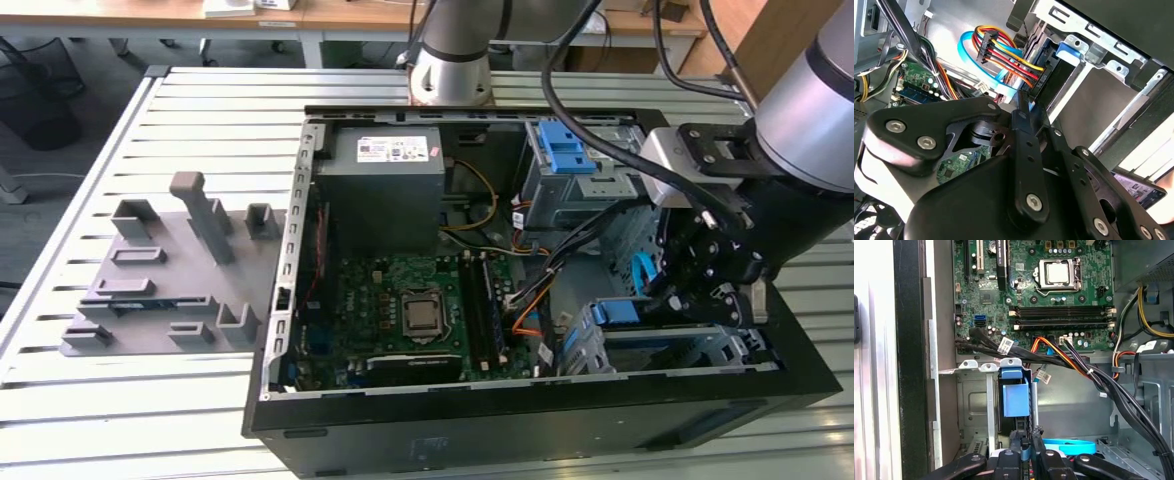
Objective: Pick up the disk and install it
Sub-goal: 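Insert the second disk wire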
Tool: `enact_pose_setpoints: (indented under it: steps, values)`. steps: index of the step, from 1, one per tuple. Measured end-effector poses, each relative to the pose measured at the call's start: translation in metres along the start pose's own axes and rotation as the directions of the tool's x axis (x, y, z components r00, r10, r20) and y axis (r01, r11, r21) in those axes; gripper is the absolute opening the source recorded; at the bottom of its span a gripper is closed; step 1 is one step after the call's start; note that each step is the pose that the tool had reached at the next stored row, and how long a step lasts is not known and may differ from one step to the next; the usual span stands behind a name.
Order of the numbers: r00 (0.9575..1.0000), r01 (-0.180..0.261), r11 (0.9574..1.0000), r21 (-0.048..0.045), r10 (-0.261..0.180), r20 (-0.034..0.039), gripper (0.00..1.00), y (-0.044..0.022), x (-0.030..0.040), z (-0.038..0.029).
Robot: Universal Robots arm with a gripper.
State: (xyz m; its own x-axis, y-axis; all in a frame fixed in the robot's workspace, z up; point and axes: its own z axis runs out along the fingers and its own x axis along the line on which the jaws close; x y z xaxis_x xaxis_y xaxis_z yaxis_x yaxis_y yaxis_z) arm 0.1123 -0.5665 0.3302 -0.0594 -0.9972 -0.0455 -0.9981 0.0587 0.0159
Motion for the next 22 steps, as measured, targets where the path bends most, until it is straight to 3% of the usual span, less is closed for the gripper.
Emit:
enact_pose_setpoints:
  steps: [15, 22]
  values:
    - [1.0, 0.0, 1.0, -0.0016, 0.0, 0.0004, 0.23, 0.0001, -0.0003, -0.0065]
    - [1.0, 0.0, 1.0, -0.0088, 0.0, 0.0, 0.23, -0.0007, -0.0008, -0.014]
